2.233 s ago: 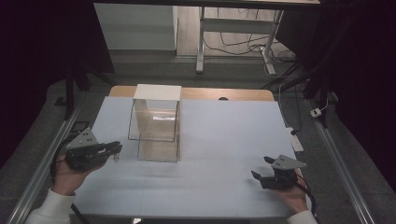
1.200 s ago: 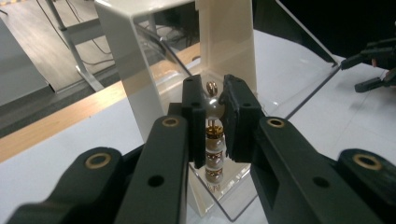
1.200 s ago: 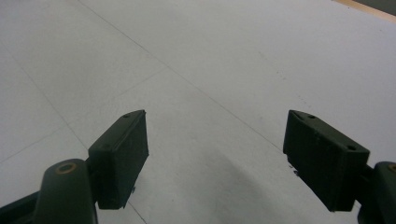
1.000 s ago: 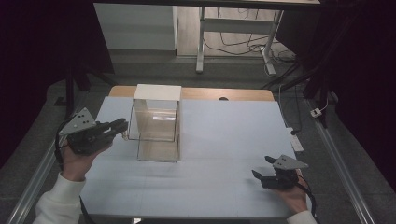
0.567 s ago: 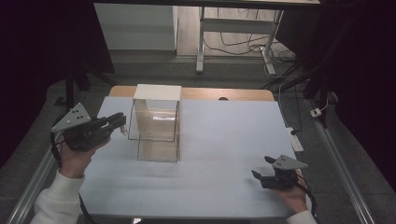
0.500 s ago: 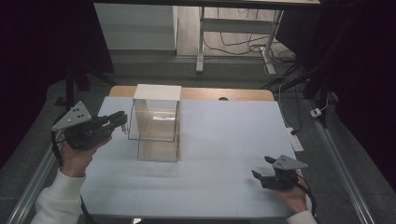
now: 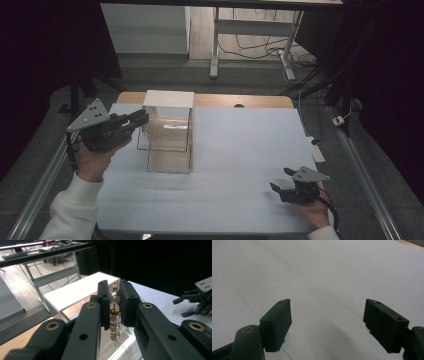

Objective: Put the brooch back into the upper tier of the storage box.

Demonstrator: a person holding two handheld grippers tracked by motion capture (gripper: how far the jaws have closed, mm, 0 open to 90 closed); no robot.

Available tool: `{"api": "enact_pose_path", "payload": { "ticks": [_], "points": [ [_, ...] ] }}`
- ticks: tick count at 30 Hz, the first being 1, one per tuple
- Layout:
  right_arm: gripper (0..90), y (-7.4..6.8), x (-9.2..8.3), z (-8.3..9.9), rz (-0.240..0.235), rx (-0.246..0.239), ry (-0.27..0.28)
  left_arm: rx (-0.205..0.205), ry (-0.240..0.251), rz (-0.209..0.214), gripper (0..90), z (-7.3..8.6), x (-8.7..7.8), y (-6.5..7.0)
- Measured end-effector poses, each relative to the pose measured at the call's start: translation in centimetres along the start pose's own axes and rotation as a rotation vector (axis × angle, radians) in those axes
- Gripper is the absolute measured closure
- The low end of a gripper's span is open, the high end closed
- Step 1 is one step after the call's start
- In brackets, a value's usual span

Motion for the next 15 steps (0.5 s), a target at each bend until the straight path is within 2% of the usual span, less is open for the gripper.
{"api": "enact_pose_path", "payload": {
  "ticks": [7, 15],
  "points": [
    [22.3, 0.0, 0.1, 0.0, -0.001, -0.002, -0.002, 0.02, 0.003, 0.024, 79.2, -0.7, 0.9, 1.1],
    [22.3, 0.0, 0.0, 0.1, -0.001, -0.001, -0.006, 0.016, -0.021, 0.05, 79.1, -0.6, 2.4, 1.9]
  ]
}}
Point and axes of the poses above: each handheld gripper's, and its own axes: x roughly forward along the jaws, z roughly out of its underside, y roughly to its right, the point moved 5 cm from there along x, roughly forward along the jaws, and after that the axes turned 13 degrees about -z, right-handed, at the moved point
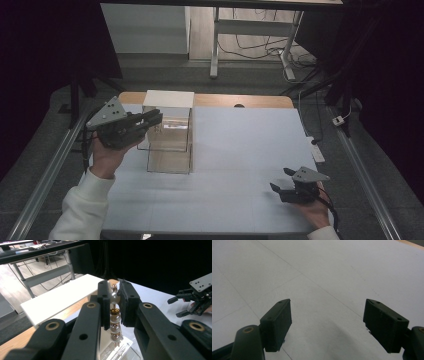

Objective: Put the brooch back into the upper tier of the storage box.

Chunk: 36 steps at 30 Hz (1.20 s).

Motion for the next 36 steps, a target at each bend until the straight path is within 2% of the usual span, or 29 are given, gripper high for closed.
{"api": "enact_pose_path", "payload": {
  "ticks": [7, 14, 18, 22, 26, 36],
  "points": [
    [22.3, 0.0, 0.0, 0.0, 0.005, 0.001, 0.003, 0.003, -0.02, 0.017, 78.9, 0.3, 1.4, 0.6],
    [22.3, 0.0, -0.1, 0.0, -0.002, 0.002, -0.002, -0.015, -0.029, 0.036, 78.4, 0.7, 2.5, 1.1],
    [22.3, 0.1, -0.1, 0.1, 0.007, 0.003, 0.0, -0.01, -0.028, 0.031, 76.8, 0.8, 2.7, 1.2],
    [22.3, 0.1, -0.1, 0.1, 0.007, 0.002, 0.004, -0.009, -0.026, 0.017, 59.1, 1.0, 2.7, 1.3],
    [22.3, 0.1, -0.1, 0.1, 0.008, 0.002, 0.004, -0.029, -0.035, 0.023, 49.7, 1.2, 2.4, 1.1],
    [22.3, 0.1, -0.1, 0.0, 0.009, 0.002, 0.004, -0.031, -0.059, 0.026, 39.3, 1.9, 0.3, 0.9]
  ]
}}
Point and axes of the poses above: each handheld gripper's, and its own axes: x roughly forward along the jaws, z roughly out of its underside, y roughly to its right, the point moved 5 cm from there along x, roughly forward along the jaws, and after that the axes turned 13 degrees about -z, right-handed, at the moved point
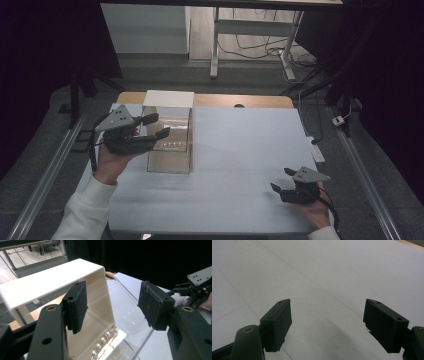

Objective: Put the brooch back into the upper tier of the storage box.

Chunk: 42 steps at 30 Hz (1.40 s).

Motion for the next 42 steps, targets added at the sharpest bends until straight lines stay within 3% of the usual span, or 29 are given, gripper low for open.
{"api": "enact_pose_path", "payload": {
  "ticks": [5, 16, 26, 36, 42],
  "points": [
    [22.3, 0.0, 0.0, 0.0, 0.001, 0.0, -0.001, 0.019, -0.026, -0.02, 38.1, 0.8, -0.9, -0.2],
    [22.3, 0.0, 0.0, 0.0, 0.002, 0.001, 0.001, -0.015, -0.046, -0.075, 38.2, 3.4, -3.0, -2.1],
    [22.3, 0.0, 0.0, 0.0, 0.004, -0.002, 0.003, -0.056, -0.092, -0.099, 38.4, 7.2, -4.7, -3.5],
    [22.3, 0.0, 0.0, 0.0, 0.008, -0.002, -0.002, -0.086, -0.157, -0.083, 38.4, 11.2, -4.4, -3.5],
    [22.3, 0.0, 0.0, 0.0, 0.007, -0.001, -0.005, -0.09, -0.224, -0.083, 38.3, 13.8, -3.5, -3.3]
  ]
}}
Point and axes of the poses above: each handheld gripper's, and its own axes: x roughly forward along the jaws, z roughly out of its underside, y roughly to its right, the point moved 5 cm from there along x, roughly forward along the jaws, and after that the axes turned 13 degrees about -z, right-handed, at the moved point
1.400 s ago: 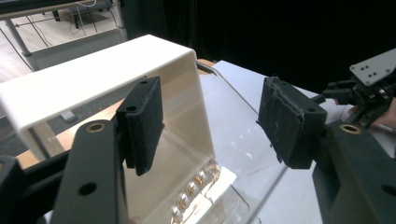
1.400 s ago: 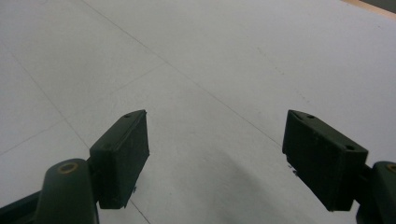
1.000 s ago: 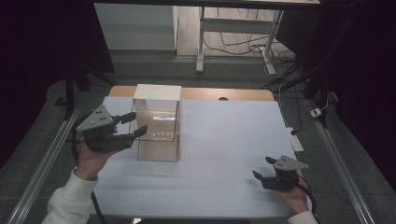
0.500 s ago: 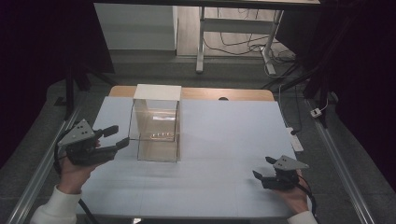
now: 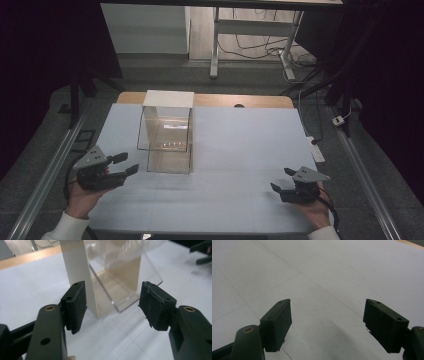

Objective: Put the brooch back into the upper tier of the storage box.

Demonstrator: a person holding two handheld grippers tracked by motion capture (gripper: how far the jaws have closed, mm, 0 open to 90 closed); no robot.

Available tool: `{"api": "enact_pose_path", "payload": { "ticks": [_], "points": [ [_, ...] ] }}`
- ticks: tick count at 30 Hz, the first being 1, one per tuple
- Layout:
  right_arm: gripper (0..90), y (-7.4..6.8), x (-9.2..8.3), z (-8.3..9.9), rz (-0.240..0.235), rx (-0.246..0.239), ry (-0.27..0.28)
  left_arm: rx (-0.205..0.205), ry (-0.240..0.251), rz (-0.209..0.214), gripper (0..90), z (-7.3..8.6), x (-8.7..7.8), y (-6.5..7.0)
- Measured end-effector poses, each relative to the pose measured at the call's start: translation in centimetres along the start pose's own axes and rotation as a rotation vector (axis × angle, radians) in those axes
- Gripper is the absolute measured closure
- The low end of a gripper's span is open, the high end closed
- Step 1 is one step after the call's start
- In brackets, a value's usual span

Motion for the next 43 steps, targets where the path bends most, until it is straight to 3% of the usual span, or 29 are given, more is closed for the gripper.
{"api": "enact_pose_path", "payload": {
  "ticks": [18, 43],
  "points": [
    [22.3, 0.1, 0.0, 0.1, -0.001, -0.002, 0.002, -0.012, -0.116, 0.002, 37.1, 5.0, 2.2, 0.4],
    [22.3, 0.0, -0.1, 0.0, 0.001, -0.009, 0.007, 0.0, -0.129, 0.003, 35.3, 5.2, 2.6, 0.8]
  ]
}}
Point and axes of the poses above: each handheld gripper's, and its own axes: x roughly forward along the jaws, z roughly out of its underside, y roughly to its right, the point moved 5 cm from there along x, roughly forward along the jaws, and after that the axes turned 13 degrees about -z, right-handed, at the moved point
